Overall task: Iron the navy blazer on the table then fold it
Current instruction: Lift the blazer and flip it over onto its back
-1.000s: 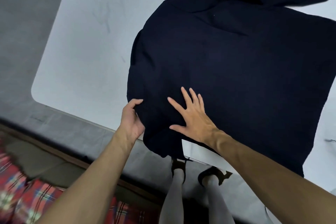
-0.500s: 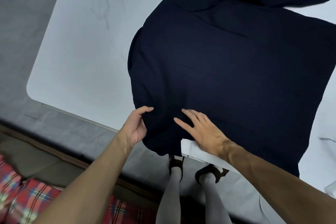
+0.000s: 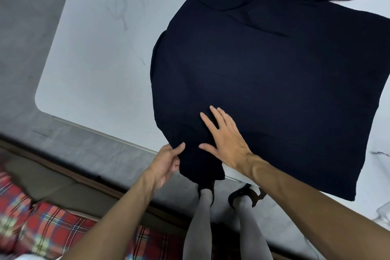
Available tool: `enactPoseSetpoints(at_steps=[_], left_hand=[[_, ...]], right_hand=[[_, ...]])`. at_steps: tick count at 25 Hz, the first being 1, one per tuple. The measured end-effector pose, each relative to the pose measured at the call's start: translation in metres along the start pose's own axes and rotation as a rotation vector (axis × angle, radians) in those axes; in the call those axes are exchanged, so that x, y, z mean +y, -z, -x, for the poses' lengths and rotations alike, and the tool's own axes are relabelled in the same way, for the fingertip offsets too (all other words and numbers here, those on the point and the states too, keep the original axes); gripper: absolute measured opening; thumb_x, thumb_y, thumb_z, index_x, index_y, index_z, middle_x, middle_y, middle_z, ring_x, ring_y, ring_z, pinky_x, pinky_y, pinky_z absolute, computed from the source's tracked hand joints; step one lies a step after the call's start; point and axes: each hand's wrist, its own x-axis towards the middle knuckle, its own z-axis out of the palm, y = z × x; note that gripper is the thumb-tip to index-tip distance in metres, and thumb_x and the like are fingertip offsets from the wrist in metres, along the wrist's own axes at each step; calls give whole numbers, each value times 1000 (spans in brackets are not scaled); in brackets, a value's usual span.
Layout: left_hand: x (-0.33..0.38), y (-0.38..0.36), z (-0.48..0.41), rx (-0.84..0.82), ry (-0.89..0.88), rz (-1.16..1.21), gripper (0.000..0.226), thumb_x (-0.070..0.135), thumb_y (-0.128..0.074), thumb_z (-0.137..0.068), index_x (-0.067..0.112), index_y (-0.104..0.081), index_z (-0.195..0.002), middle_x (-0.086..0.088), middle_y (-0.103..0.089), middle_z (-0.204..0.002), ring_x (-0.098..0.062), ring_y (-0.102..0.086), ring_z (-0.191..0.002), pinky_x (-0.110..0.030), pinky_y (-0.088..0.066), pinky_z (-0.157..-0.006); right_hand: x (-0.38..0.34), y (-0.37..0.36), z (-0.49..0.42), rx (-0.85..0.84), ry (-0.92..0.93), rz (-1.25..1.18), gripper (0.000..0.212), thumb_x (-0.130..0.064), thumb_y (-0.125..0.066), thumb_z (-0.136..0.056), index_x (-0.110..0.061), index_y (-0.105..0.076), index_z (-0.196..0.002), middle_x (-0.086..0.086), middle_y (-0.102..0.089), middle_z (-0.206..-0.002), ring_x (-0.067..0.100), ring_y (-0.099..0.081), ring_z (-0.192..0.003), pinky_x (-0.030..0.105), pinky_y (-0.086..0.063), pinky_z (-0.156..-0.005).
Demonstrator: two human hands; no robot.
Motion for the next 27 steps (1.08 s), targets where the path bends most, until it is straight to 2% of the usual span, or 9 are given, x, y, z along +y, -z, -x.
enactPoseSetpoints(at_steps=[3,5,7,8,12,18,22,25,27], left_hand=[[9,-3,4,370,-63,-256,25,14,-61,-95,8,-51,-117,-19,-68,-109,-31,-68,-86,-40,-56,-71],[32,-7,3,731,-409,-690,37,17,-65,-90,12,-47,-122,-9,-58,-120,-28,-60,-106,-36,-48,-82],[68,-21,-12,699,-845,-1021,57,28,-63,-93,12,-39,-142,-15,-40,-146,-30,-40,-135,-40,-37,-111],[84,-29,-27,614,-928,-1197,64,36,-57,-97,12,-31,-150,-19,-27,-156,-34,-26,-145,-43,-26,-119],[106,-32,-96,536,-698,-1750,82,68,-13,-96,17,6,-158,-25,6,-163,-42,6,-150,-52,-7,-123],[88,-33,-88,494,-547,-1787,83,67,-4,-93,16,-1,-159,-27,2,-162,-39,1,-151,-49,-9,-124],[142,-62,-86,516,-792,-1618,74,59,-24,-97,11,-28,-153,-24,-16,-160,-38,-17,-148,-48,-19,-122],[207,-126,-127,516,-1002,-1664,77,62,-21,-97,16,-11,-158,-24,-3,-163,-41,-6,-150,-53,-12,-122],[242,-172,-163,507,-964,-1703,80,67,-16,-96,21,2,-158,-23,6,-163,-44,3,-150,-56,-5,-120]], right_hand=[[10,-9,-6,-242,-7,232,94,-67,-49,-87,-33,8,-154,11,14,-161,33,12,-148,50,2,-120],[17,2,-9,-155,50,162,77,-63,-45,-92,-35,-11,-154,9,-2,-163,30,2,-149,48,0,-120],[25,19,-22,77,29,130,60,-50,-46,-96,-32,-29,-151,8,-18,-161,29,-10,-149,48,-7,-121],[31,28,-30,167,-53,136,60,-46,-46,-97,-29,-28,-152,8,-17,-161,30,-10,-149,49,-10,-121],[101,22,-28,208,-377,265,63,-54,-26,-100,-29,-11,-156,9,-5,-163,35,0,-149,54,-8,-120],[146,21,16,168,-542,286,65,-56,-17,-97,-26,-22,-154,7,-14,-162,33,-5,-149,52,-9,-120],[151,72,-24,337,-514,202,59,-48,-21,-101,-17,-31,-150,10,-25,-158,29,-15,-147,49,-12,-120],[183,122,-89,406,-448,188,57,-47,-29,-103,-21,-25,-153,11,-18,-160,33,-10,-148,48,-10,-121],[221,137,-117,373,-432,276,60,-52,-27,-101,-28,-20,-154,9,-14,-162,36,-7,-148,50,-8,-121]])
